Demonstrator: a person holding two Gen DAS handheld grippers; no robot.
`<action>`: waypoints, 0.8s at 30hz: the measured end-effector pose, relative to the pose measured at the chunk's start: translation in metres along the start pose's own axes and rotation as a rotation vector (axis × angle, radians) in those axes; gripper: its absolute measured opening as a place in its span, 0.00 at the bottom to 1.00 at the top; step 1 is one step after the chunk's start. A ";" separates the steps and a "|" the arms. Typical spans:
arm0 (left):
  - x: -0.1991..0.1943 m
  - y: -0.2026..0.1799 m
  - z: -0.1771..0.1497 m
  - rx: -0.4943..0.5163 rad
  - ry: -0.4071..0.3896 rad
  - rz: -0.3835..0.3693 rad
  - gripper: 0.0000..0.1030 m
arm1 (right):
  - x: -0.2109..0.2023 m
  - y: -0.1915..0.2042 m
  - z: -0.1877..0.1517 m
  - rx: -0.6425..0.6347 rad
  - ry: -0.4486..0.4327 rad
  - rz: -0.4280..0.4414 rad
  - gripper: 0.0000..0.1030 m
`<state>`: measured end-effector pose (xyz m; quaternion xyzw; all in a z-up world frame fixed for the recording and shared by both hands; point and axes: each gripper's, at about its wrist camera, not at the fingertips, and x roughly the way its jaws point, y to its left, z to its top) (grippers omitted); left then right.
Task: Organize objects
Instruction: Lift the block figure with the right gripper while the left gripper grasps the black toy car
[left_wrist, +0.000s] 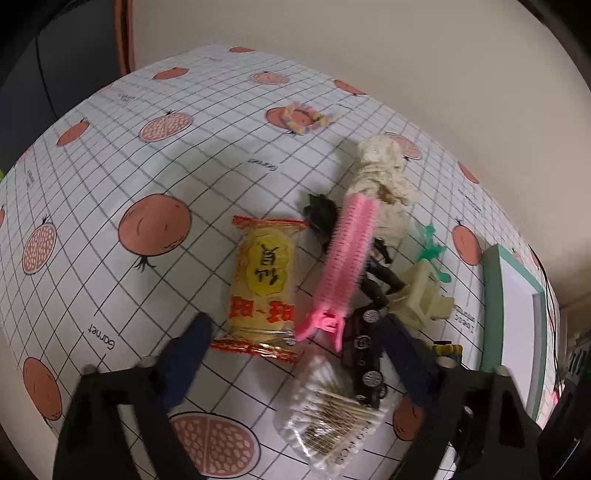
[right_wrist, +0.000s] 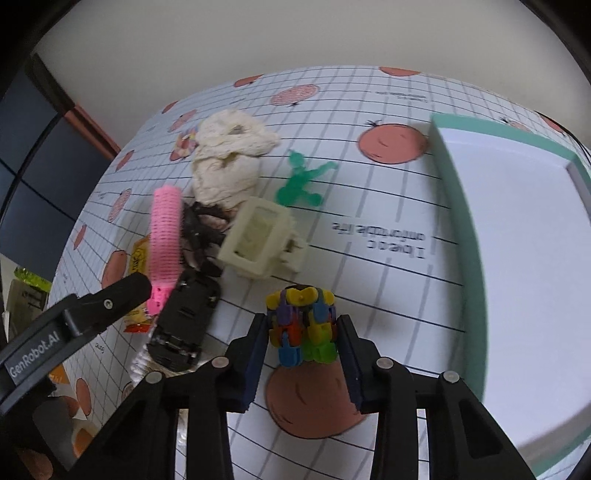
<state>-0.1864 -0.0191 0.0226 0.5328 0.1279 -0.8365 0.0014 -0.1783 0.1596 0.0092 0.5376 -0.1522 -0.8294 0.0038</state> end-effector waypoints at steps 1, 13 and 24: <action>0.000 -0.003 -0.001 0.006 -0.003 -0.006 0.80 | -0.001 -0.003 0.000 0.007 -0.001 -0.003 0.39; 0.005 -0.039 -0.013 0.103 0.025 -0.048 0.43 | -0.007 -0.022 -0.002 0.049 -0.003 0.000 0.39; 0.017 -0.057 -0.026 0.167 0.060 -0.027 0.31 | -0.008 -0.026 -0.006 0.069 -0.005 0.012 0.39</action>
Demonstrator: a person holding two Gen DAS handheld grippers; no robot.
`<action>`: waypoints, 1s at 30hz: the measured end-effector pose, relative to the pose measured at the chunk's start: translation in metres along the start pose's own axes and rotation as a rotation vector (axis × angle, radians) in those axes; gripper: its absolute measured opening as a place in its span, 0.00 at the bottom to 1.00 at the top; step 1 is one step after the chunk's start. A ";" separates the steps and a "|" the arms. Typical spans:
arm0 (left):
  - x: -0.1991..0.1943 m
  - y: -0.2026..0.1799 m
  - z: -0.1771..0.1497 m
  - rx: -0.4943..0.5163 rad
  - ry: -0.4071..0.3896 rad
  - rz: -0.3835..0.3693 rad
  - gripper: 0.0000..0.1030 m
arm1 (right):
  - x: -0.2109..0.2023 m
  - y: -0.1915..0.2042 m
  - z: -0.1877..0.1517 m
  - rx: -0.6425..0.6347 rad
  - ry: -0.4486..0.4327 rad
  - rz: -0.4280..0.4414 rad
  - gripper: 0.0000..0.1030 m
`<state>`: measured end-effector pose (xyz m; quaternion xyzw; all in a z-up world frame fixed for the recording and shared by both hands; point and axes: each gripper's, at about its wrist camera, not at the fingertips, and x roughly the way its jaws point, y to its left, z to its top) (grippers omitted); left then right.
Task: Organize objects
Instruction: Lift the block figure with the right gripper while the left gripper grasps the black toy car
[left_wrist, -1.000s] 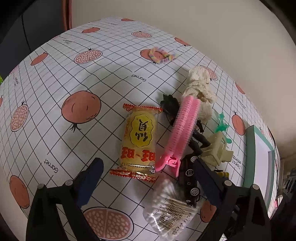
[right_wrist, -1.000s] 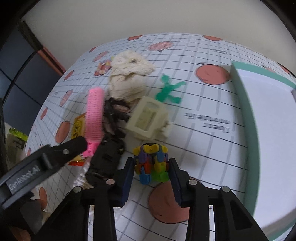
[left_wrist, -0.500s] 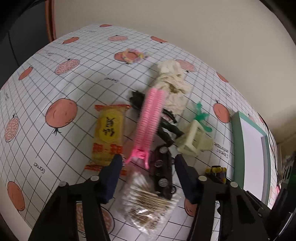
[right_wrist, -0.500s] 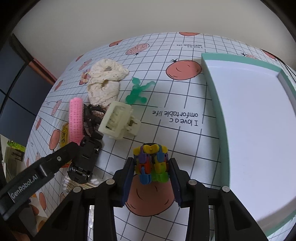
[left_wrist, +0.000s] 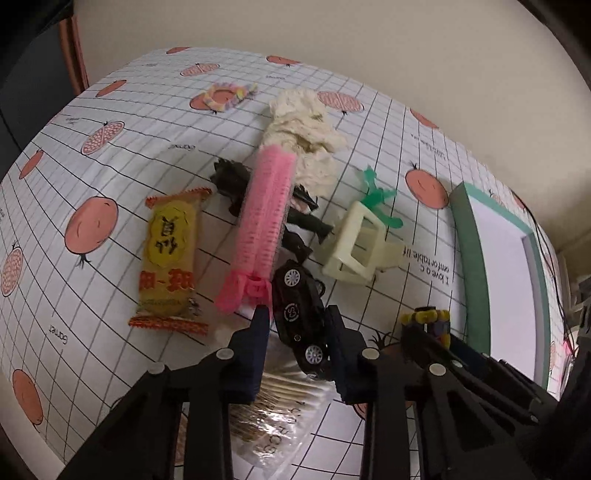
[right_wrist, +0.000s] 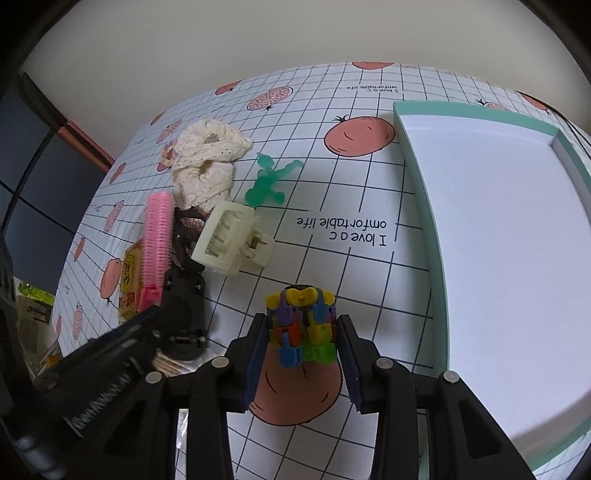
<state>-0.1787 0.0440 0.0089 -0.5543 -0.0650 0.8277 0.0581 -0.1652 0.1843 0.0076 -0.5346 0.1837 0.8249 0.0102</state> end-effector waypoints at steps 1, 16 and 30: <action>0.002 0.000 0.000 -0.001 0.003 -0.001 0.31 | -0.001 0.000 0.000 0.001 0.000 0.001 0.39; 0.016 -0.001 -0.002 -0.012 0.016 -0.004 0.28 | -0.001 -0.007 -0.001 0.032 0.002 0.010 0.39; -0.003 0.009 -0.002 -0.015 -0.020 -0.041 0.28 | -0.015 -0.003 -0.004 0.013 -0.030 -0.012 0.38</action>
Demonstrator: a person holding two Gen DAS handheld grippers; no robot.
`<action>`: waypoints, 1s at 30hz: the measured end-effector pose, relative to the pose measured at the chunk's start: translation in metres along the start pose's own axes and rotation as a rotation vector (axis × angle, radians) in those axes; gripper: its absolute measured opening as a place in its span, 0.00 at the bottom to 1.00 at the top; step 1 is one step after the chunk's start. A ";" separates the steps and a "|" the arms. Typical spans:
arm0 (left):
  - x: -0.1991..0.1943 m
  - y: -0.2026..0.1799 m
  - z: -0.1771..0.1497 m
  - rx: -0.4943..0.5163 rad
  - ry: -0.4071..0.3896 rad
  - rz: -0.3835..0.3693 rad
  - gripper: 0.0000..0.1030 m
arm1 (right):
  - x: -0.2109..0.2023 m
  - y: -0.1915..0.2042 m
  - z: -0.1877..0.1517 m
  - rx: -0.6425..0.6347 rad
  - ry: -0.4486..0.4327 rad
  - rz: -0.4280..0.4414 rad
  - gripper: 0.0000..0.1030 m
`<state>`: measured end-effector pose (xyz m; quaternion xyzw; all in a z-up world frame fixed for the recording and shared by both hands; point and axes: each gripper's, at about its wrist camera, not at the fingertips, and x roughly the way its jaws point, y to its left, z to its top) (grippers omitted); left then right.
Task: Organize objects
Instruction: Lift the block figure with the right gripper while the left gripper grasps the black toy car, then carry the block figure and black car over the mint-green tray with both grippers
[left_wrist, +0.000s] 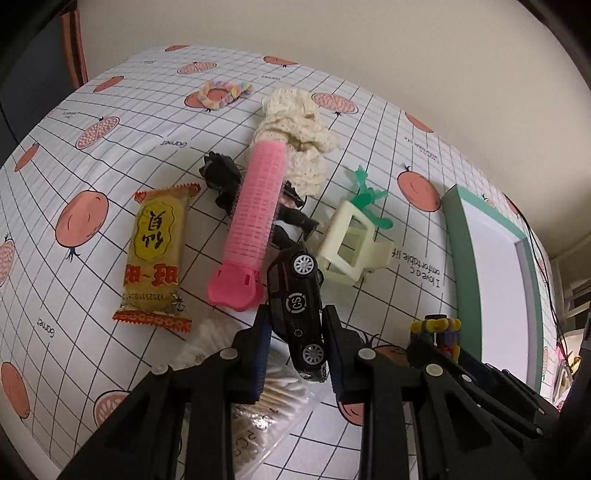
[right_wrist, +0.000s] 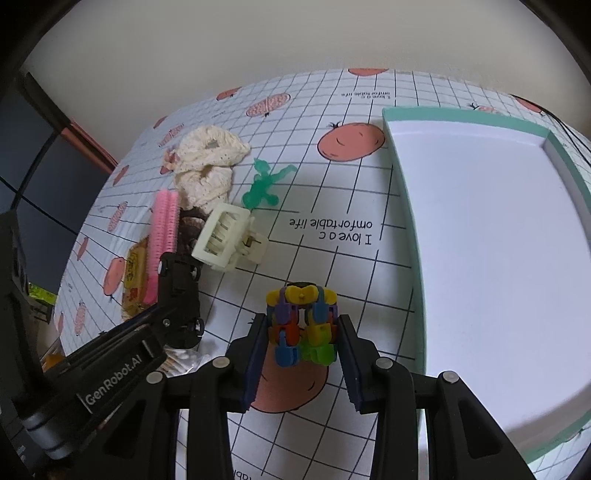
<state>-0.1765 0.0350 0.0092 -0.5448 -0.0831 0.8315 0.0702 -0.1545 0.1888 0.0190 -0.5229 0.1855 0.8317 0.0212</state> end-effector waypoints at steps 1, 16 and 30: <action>-0.001 -0.002 0.000 -0.001 -0.006 -0.002 0.28 | -0.003 0.000 0.000 -0.002 -0.007 -0.001 0.38; -0.020 -0.001 -0.007 -0.037 -0.038 -0.012 0.28 | -0.037 -0.007 0.002 -0.023 -0.089 0.009 0.38; -0.023 -0.015 -0.015 -0.046 -0.051 -0.022 0.28 | -0.062 -0.031 -0.002 -0.007 -0.133 0.006 0.38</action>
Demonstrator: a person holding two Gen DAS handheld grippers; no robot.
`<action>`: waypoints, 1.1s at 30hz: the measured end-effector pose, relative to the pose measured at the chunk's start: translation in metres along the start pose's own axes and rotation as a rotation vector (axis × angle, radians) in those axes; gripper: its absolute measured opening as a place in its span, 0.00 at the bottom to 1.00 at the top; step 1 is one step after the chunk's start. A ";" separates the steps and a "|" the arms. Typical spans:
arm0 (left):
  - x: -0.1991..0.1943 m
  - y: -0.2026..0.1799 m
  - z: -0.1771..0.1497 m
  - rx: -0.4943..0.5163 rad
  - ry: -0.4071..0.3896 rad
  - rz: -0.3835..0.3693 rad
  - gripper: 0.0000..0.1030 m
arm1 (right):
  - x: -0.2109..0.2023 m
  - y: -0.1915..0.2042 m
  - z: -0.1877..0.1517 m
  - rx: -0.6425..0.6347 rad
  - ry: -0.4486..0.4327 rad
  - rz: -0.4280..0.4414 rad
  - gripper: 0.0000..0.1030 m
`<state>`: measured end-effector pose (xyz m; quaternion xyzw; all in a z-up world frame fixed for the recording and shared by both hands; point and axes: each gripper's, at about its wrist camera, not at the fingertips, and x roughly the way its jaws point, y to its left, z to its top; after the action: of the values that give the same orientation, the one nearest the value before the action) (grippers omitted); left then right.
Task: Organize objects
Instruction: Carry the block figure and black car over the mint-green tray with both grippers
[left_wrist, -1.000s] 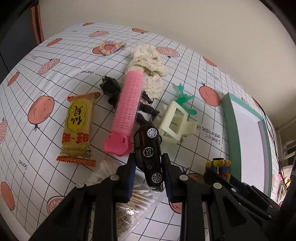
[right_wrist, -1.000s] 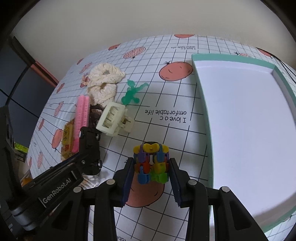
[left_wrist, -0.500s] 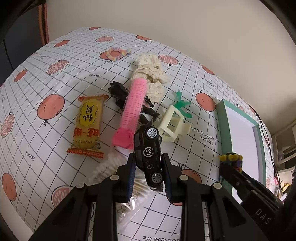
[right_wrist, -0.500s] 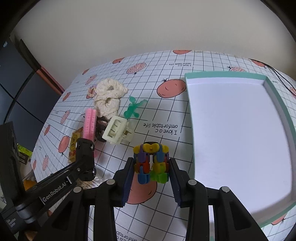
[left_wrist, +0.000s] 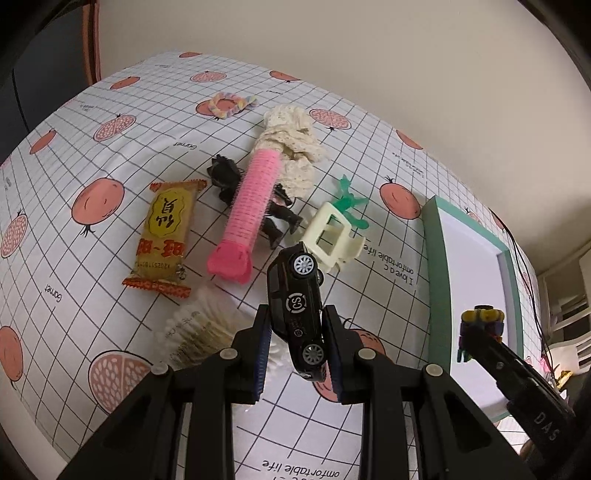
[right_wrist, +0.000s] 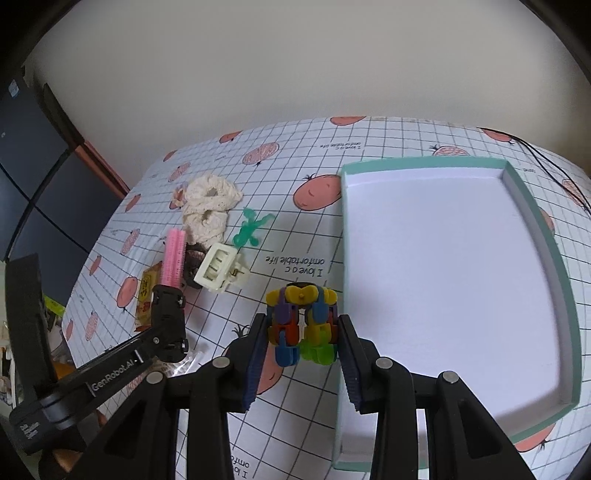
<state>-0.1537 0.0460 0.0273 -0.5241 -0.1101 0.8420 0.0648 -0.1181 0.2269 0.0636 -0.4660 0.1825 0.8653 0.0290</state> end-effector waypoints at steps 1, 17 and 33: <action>0.001 -0.002 0.000 0.004 -0.001 0.001 0.28 | -0.001 -0.003 0.000 0.004 -0.003 -0.002 0.38; 0.002 -0.056 -0.006 0.136 -0.045 -0.053 0.28 | -0.013 -0.055 -0.001 0.106 -0.035 -0.060 0.38; 0.019 -0.133 -0.006 0.295 -0.051 -0.157 0.28 | -0.023 -0.111 0.002 0.195 -0.117 -0.150 0.38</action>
<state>-0.1577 0.1791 0.0424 -0.4769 -0.0273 0.8545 0.2038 -0.0819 0.3332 0.0515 -0.4220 0.2282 0.8646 0.1496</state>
